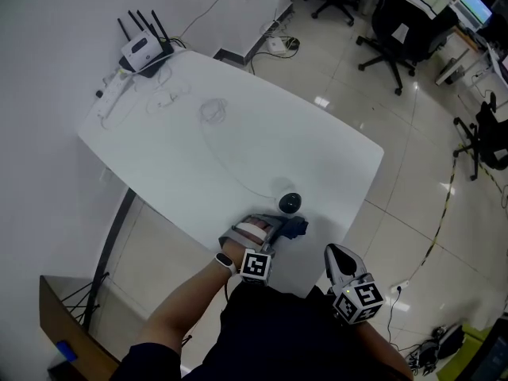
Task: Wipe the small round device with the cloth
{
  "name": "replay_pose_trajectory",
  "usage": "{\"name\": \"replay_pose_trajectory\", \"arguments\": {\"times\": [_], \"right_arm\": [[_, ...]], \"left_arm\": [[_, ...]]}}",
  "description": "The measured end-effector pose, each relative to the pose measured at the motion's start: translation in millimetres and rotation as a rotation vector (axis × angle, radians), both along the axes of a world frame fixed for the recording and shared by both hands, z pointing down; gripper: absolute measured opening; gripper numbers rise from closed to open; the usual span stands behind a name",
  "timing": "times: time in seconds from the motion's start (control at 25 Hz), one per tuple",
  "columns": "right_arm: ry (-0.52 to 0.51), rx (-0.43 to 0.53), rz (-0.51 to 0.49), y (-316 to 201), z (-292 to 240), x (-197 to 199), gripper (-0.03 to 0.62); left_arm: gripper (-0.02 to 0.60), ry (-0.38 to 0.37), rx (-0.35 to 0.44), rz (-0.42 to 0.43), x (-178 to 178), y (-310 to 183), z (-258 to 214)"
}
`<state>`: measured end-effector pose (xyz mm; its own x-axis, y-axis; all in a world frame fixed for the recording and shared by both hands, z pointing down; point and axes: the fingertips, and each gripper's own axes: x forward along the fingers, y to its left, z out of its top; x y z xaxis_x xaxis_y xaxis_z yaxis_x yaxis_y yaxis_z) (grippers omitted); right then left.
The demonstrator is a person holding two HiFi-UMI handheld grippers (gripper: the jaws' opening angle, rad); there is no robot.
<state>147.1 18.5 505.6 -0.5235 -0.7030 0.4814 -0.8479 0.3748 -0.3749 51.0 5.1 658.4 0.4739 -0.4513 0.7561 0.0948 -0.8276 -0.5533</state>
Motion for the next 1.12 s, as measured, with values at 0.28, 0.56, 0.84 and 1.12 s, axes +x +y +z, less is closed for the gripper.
{"name": "replay_pose_trajectory", "arguments": {"times": [0.28,0.56,0.84,1.12], "right_arm": [[-0.037,0.009,0.001,2,-3,0,0.011],[-0.038,0.030,-0.004,6,-8,1,0.010],[-0.059,0.043,0.007,10,-12,-2,0.010],[-0.054,0.036,0.037,15,-11,7,0.010]], "left_arm": [[0.092,0.242,-0.252,-0.297,1,-12,-48],[0.092,0.513,-0.362,-0.480,9,-17,-131],[0.092,0.698,-0.477,-0.830,-20,-68,-165],[0.092,0.568,-0.412,-0.783,-10,-76,-154]]}}
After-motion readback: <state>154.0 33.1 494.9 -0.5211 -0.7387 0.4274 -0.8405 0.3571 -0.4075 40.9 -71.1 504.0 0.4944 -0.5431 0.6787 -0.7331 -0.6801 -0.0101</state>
